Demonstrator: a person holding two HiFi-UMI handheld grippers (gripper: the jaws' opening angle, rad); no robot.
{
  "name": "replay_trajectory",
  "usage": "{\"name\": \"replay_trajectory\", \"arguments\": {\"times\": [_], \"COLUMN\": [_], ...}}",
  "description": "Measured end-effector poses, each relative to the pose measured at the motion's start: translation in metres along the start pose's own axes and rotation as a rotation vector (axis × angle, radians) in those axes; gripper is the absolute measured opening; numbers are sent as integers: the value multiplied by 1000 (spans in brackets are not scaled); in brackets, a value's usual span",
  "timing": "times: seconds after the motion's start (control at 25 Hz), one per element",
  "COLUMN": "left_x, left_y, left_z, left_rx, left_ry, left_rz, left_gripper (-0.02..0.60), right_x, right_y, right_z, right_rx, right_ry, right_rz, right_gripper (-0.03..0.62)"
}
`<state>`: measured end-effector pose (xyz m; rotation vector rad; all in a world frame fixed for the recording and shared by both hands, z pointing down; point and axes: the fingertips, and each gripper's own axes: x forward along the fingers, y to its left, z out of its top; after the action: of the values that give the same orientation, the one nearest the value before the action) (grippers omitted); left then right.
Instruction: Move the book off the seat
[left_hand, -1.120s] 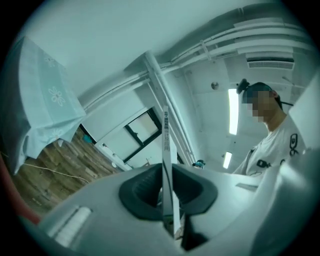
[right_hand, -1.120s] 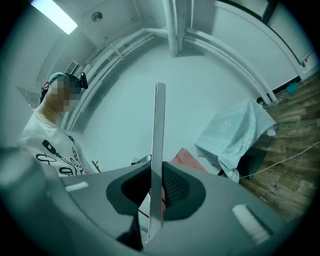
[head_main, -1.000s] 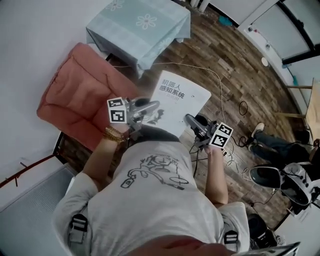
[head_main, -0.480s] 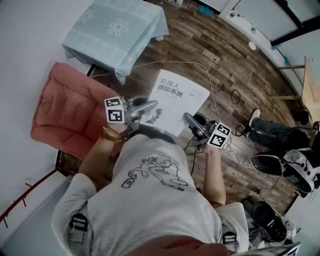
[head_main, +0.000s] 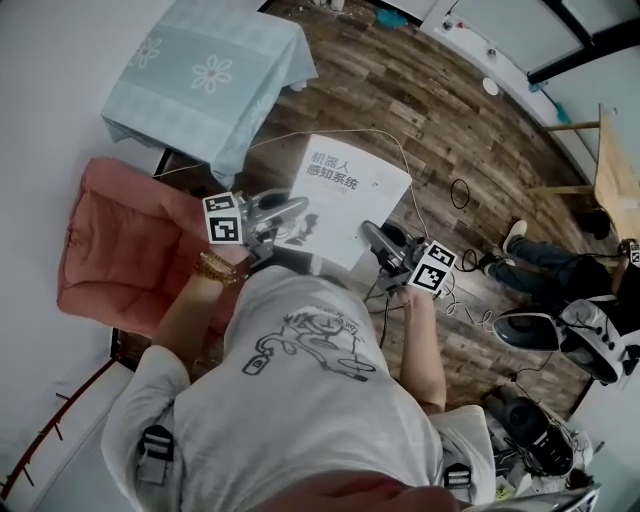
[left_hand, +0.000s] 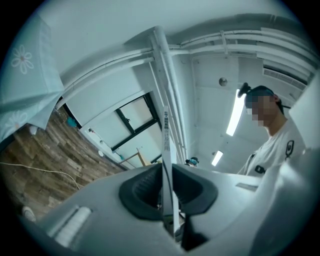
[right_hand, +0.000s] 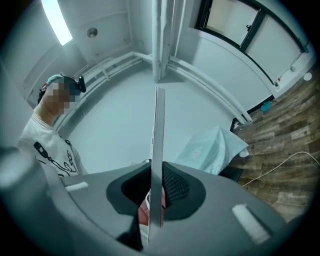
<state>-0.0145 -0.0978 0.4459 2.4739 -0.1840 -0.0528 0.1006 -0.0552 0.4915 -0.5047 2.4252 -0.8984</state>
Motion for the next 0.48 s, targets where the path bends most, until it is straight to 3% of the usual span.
{"name": "replay_trajectory", "arguments": {"times": [0.48], "left_x": [2], "left_y": [-9], "left_z": [2], "left_rx": [66], "left_ry": [-118], "left_rz": [72], "left_gripper": [46], "right_x": [3], "right_y": [-5], "right_z": [18], "right_rx": [-50], "right_ry": [87], "right_rz": [105], "right_gripper": [52]}}
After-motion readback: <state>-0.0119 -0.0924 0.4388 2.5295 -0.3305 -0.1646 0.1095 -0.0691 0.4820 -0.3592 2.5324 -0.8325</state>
